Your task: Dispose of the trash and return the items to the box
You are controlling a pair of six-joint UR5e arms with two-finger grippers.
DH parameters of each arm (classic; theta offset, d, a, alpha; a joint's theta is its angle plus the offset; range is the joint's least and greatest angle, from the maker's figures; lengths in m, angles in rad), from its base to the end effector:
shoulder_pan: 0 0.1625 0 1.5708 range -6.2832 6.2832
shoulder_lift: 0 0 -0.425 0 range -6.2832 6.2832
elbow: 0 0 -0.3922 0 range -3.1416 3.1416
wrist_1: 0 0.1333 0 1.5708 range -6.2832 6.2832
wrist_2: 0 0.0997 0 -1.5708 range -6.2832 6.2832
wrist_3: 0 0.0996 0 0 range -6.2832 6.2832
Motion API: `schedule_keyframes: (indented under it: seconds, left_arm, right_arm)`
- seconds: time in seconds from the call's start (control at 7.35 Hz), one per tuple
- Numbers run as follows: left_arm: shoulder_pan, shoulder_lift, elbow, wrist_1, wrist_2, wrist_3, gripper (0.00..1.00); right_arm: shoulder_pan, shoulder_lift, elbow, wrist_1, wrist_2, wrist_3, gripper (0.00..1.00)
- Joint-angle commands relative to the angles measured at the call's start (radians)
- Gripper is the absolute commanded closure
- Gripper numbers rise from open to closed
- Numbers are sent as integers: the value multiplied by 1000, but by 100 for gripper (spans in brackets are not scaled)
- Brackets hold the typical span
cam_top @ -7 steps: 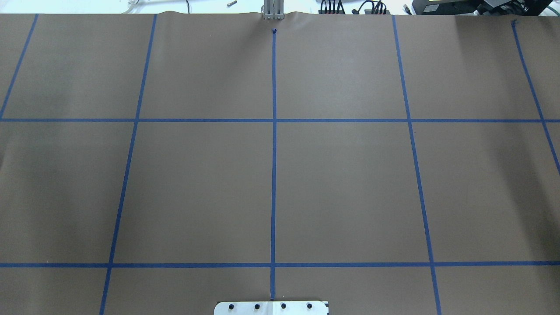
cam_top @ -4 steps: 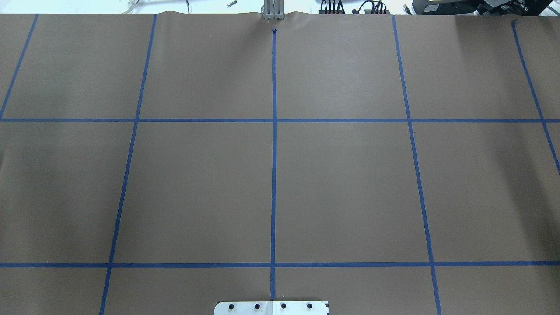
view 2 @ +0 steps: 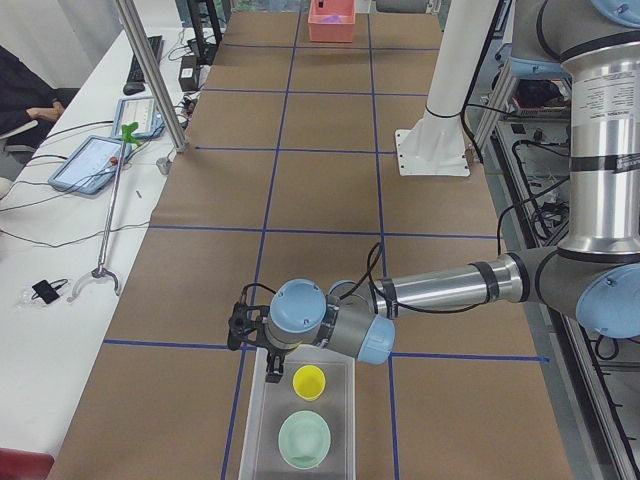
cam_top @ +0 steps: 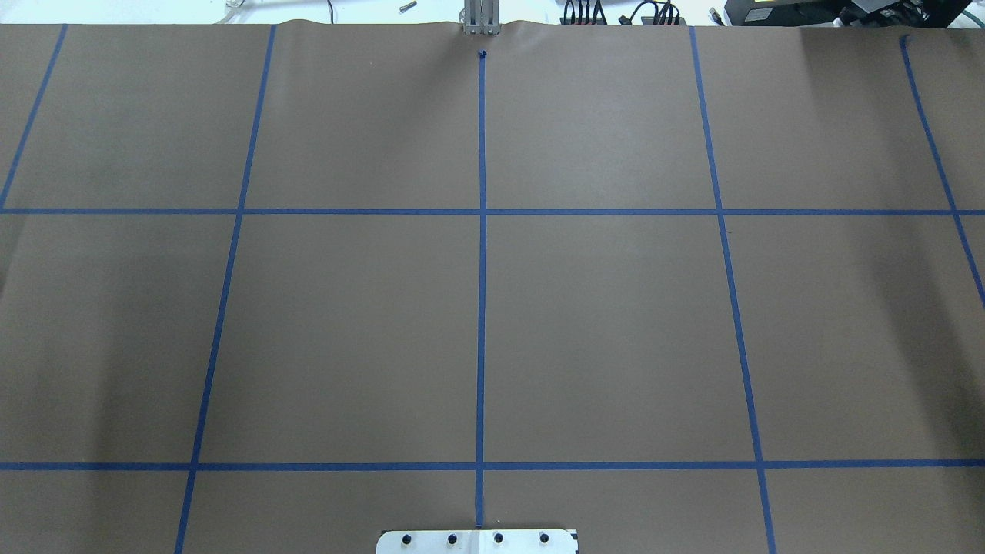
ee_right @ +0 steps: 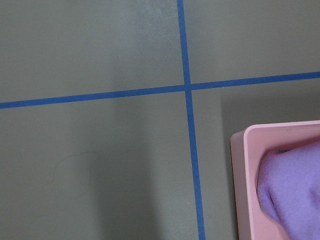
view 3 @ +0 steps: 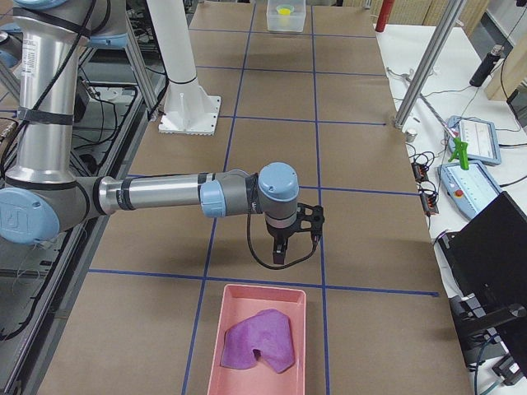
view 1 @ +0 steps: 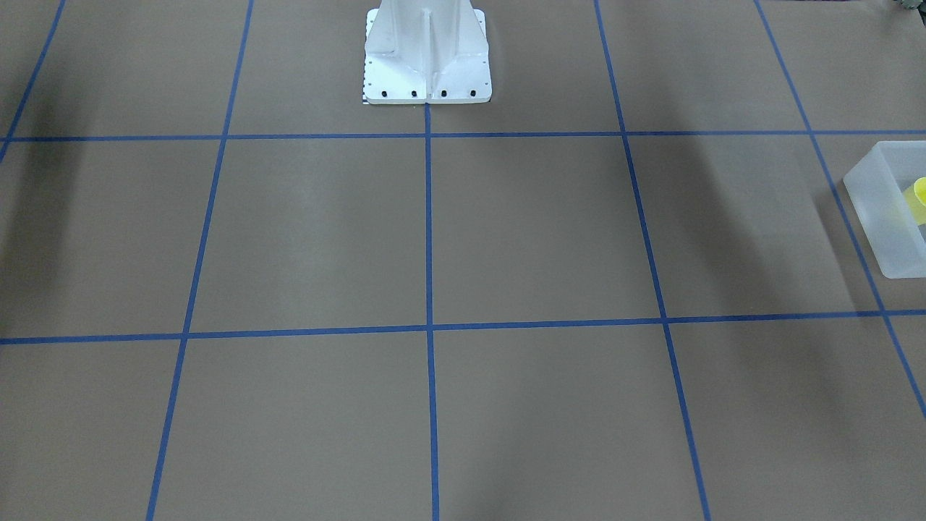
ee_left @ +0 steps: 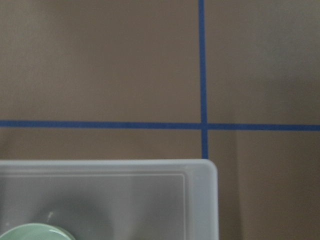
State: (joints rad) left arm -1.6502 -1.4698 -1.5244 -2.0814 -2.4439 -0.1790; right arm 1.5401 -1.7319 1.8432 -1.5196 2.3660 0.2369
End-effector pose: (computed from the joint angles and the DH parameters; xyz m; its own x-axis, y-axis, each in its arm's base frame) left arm -0.0934 -0.4551 0.6673 0.6382 0.0510 -0.7681 0.1908 0.9562 0.2221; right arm 0.0489 -0.4330 0.5911 0.6839 0.0984 0.7229 -0.1340 0.9910 -0.0081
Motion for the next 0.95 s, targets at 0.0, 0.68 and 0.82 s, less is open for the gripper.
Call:
schedule_keyframes:
  seconds: [0.0, 0.68, 0.82]
  left_arm:
    - [4, -4, -86, 44, 11, -10, 1]
    - [102, 8, -243, 270, 73, -106, 1]
    - [104, 8, -243, 268, 74, -106, 1]
  right_arm:
    - [0, -1, -1, 1, 1, -1, 0]
    - [0, -1, 2, 1, 39, -1, 0]
    - [0, -1, -7, -1, 36, -2, 0]
